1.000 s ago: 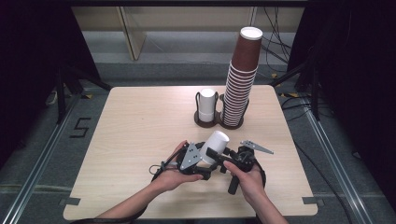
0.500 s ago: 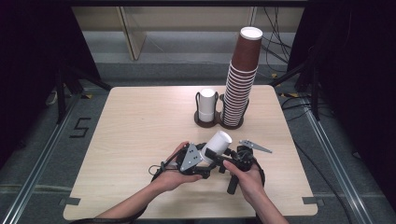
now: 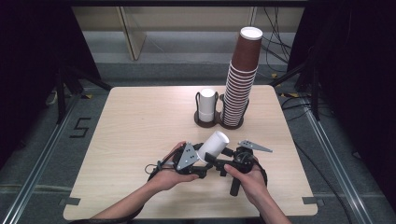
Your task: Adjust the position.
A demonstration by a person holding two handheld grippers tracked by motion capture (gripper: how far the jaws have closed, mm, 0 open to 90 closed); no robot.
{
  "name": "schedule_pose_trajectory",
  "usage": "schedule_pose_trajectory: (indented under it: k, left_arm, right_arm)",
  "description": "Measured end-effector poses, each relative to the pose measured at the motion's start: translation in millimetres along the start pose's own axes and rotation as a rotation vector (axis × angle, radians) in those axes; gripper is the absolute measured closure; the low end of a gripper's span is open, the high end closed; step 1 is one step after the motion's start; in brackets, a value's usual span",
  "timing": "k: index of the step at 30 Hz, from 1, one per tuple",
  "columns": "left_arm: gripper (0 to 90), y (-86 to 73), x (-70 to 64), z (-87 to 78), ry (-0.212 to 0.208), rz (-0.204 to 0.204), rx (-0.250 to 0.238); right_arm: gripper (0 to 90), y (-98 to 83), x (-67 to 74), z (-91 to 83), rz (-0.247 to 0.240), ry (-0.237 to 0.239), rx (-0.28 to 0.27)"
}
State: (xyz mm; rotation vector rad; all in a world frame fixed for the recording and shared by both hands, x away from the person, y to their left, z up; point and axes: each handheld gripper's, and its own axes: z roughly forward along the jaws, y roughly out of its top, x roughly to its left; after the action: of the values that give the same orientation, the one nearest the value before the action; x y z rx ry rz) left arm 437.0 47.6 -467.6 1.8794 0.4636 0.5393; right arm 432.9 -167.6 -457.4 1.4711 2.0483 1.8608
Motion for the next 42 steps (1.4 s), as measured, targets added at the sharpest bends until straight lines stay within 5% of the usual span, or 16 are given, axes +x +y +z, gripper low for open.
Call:
schedule_pose_trajectory:
  k: [6, 7, 13, 15, 18, 20, 25, 28, 31, 40, 42]
  left_arm:
    - [28.3, 3.0, 7.5, -8.0, -0.001, 0.019, 0.031]
    - [28.2, 4.7, 9.7, -11.3, -0.002, 0.028, 0.036]
    - [27.8, 8.9, 16.0, -21.5, -0.007, 0.057, 0.047]
    - [27.9, 8.9, 19.7, -26.6, -0.014, 0.066, 0.069]
    - [27.9, 8.1, 21.7, -30.0, -0.021, 0.086, 0.094]
    - [27.9, 8.3, 23.3, -32.3, -0.029, 0.089, 0.118]
    - [28.0, 9.6, 26.1, -36.1, -0.043, 0.105, 0.158]
    - [28.0, 12.8, 28.6, -39.6, -0.071, 0.150, 0.209]
    - [28.0, 14.2, 29.3, -40.8, -0.079, 0.161, 0.222]
    - [28.2, 17.9, 27.1, -47.1, -0.124, 0.197, 0.253]
    - [28.2, 18.5, 26.1, -47.2, -0.126, 0.198, 0.252]
  right_arm:
    - [3.2, 3.7, 0.5, -10.8, -0.067, 0.009, 0.016]
    - [3.7, 4.6, -2.8, -13.8, -0.117, 0.010, 0.031]
    - [5.3, 6.0, -10.2, -20.7, -0.205, 0.045, 0.097]
    - [5.5, 6.0, -12.5, -23.5, -0.297, 0.035, 0.148]
    - [6.6, 6.0, -13.2, -23.5, -0.352, 0.037, 0.204]
    - [7.7, 5.0, -12.0, -22.1, -0.333, 0.048, 0.227]
    - [8.2, 5.2, -13.6, -19.8, -0.427, 0.026, 0.307]
    - [6.9, 4.9, -13.6, -18.2, -0.510, 0.006, 0.348]
    - [6.4, 4.8, -12.4, -19.5, -0.510, 0.005, 0.380]
    - [5.9, 6.0, -15.1, -19.6, -0.650, 0.024, 0.440]
    - [6.2, 4.7, -13.7, -19.6, -0.647, 0.028, 0.470]
